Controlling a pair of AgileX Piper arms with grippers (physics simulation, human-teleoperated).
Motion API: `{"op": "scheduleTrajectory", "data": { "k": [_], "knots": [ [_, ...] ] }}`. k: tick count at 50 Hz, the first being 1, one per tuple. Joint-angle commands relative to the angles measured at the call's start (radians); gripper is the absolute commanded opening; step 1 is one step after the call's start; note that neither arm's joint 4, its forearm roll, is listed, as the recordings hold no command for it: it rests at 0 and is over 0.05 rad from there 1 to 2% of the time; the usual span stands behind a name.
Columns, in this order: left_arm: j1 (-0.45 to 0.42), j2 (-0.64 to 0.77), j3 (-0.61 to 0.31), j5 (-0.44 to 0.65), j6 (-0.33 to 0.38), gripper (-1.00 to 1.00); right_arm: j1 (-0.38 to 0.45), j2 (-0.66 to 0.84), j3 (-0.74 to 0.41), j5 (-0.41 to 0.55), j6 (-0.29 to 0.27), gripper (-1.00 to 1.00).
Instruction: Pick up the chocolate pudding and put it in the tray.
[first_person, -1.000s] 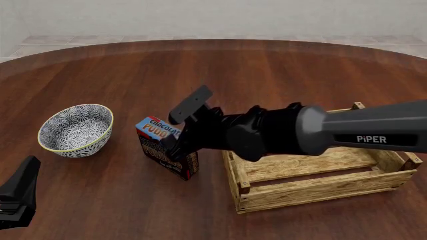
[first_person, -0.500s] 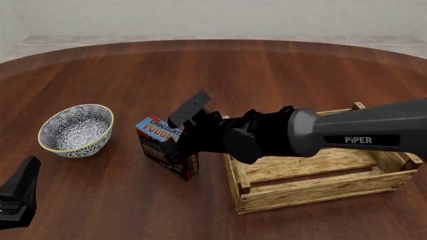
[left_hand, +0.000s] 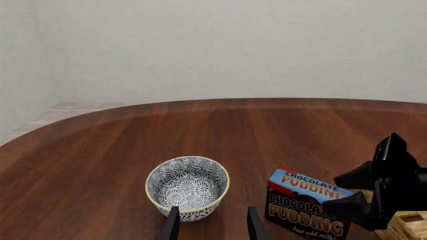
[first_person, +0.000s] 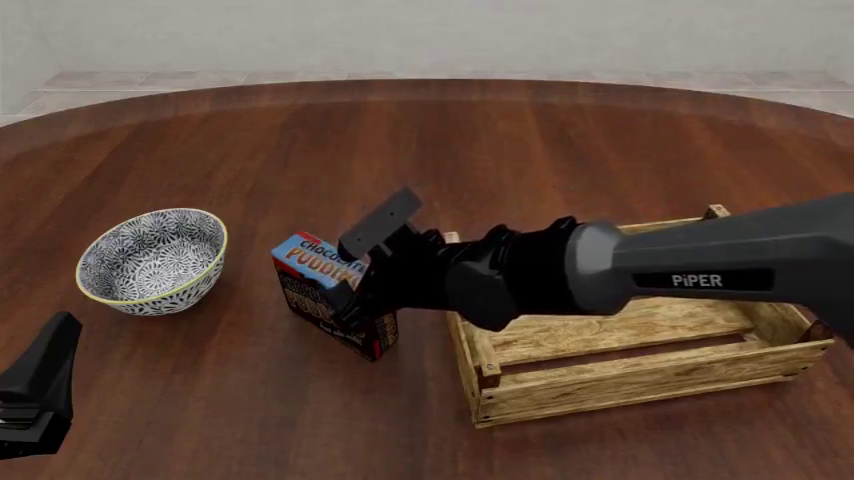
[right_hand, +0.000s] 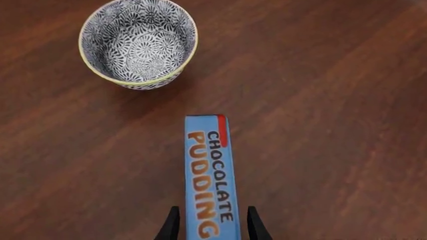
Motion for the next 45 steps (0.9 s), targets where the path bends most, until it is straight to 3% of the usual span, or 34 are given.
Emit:
{"op": "scheduleTrajectory", "data": {
  "k": [1, 25, 26, 41, 45],
  "knots": [
    [0.000, 0.000, 0.000, 0.000, 0.000, 1.00, -0.002, 0.011, -0.001, -0.003, 0.002, 1.00],
    [0.000, 0.000, 0.000, 0.000, 0.000, 1.00, -0.002, 0.032, -0.001, -0.012, 0.006, 1.00],
    [0.000, 0.000, 0.000, 0.000, 0.000, 1.00, 0.002, 0.035, -0.003, -0.010, 0.010, -1.00],
    [0.000, 0.000, 0.000, 0.000, 0.000, 1.00, 0.031, 0.017, -0.001, -0.015, 0.007, -1.00],
    [0.000, 0.000, 0.000, 0.000, 0.000, 1.00, 0.029, -0.014, 0.025, -0.040, -0.024, -1.00]
  ]
}}
